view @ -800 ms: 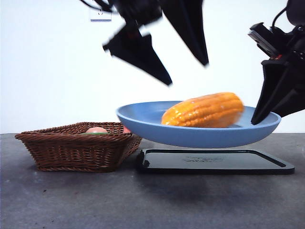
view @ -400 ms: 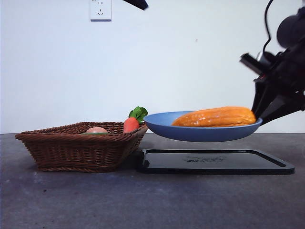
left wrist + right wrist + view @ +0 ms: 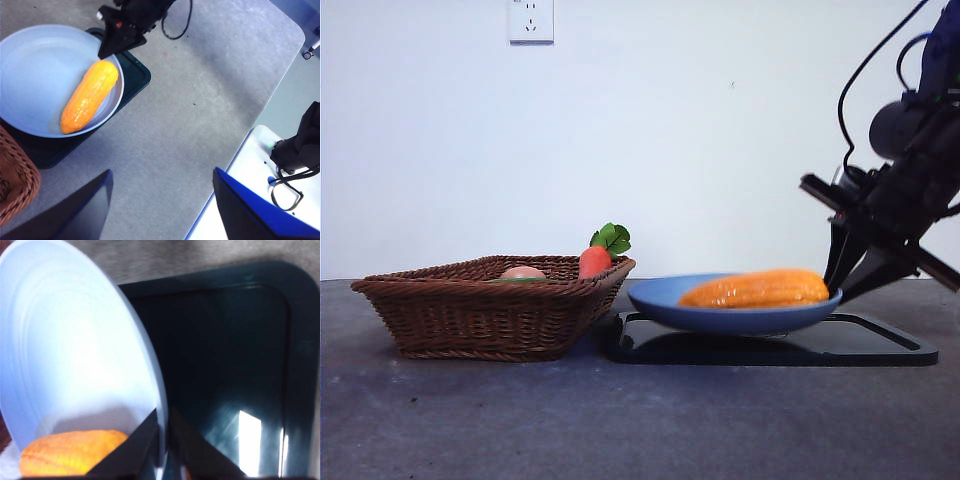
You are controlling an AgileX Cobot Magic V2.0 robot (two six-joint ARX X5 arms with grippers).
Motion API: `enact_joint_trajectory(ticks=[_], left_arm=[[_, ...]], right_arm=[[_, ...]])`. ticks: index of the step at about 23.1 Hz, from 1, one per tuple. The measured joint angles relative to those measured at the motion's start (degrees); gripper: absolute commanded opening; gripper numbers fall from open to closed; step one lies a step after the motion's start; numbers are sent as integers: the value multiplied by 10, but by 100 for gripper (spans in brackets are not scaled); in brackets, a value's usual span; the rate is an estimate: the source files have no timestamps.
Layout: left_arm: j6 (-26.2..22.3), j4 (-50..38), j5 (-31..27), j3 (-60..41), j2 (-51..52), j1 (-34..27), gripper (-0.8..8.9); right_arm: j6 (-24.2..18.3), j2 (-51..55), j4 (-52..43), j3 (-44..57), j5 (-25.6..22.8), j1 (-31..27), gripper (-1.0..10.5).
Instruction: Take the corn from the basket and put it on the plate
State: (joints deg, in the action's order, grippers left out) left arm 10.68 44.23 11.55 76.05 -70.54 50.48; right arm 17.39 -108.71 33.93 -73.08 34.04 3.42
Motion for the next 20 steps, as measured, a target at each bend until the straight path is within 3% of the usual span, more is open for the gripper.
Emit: enact_joint_trajectory(ticks=[5, 11, 16, 20], left_arm=[[0, 2, 0, 0, 1, -14, 326], [0, 3, 0, 0, 1, -31, 326], [-3, 3, -1, 0, 1, -50, 326], [-5, 3, -1, 0, 1, -74, 325]], right_arm=[[-10, -17, -6, 0, -1, 0, 5], [-15, -17, -4, 0, -8, 0, 239], [-47, 12, 37, -1, -25, -6, 245], [-67, 115, 65, -1, -29, -20, 245]])
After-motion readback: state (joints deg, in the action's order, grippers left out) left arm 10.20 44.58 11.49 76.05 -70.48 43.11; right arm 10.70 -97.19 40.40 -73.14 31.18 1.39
